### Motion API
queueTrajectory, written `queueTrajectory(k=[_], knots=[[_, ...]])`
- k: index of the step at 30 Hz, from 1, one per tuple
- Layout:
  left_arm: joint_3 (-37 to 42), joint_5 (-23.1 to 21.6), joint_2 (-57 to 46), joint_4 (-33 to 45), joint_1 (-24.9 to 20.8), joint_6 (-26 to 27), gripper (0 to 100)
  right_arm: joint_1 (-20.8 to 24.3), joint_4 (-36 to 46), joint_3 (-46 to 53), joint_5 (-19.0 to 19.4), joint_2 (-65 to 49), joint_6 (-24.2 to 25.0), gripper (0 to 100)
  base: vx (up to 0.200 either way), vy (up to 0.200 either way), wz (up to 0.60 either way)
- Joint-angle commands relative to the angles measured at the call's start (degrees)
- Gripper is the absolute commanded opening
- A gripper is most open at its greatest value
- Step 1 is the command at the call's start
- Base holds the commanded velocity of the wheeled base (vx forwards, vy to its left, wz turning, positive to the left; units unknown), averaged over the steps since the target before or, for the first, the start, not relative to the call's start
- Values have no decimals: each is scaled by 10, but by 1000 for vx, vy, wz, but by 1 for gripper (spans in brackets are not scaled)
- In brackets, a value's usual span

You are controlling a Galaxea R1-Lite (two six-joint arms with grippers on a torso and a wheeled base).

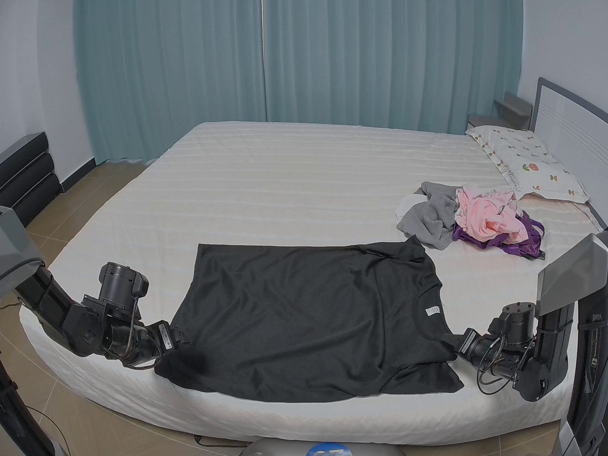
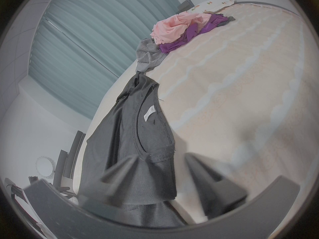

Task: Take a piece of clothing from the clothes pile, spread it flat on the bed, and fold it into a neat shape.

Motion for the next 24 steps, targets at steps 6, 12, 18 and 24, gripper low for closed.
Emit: queueTrajectory(k=[6, 12, 18, 24], knots=[[5, 0, 6, -21, -7, -21, 100, -3, -8, -50, -1, -34, 33, 0, 0, 0, 0], [8, 0, 25, -31, -21, -26, 100, -6, 17, -141, -4, -25, 30, 0, 0, 0, 0], [10, 0, 26, -32, -22, -26, 100, -9, 63, -225, -6, -6, 28, 0, 0, 0, 0], [10, 0, 26, -34, -24, -33, 100, -10, 117, -336, -9, 35, 27, 0, 0, 0, 0]])
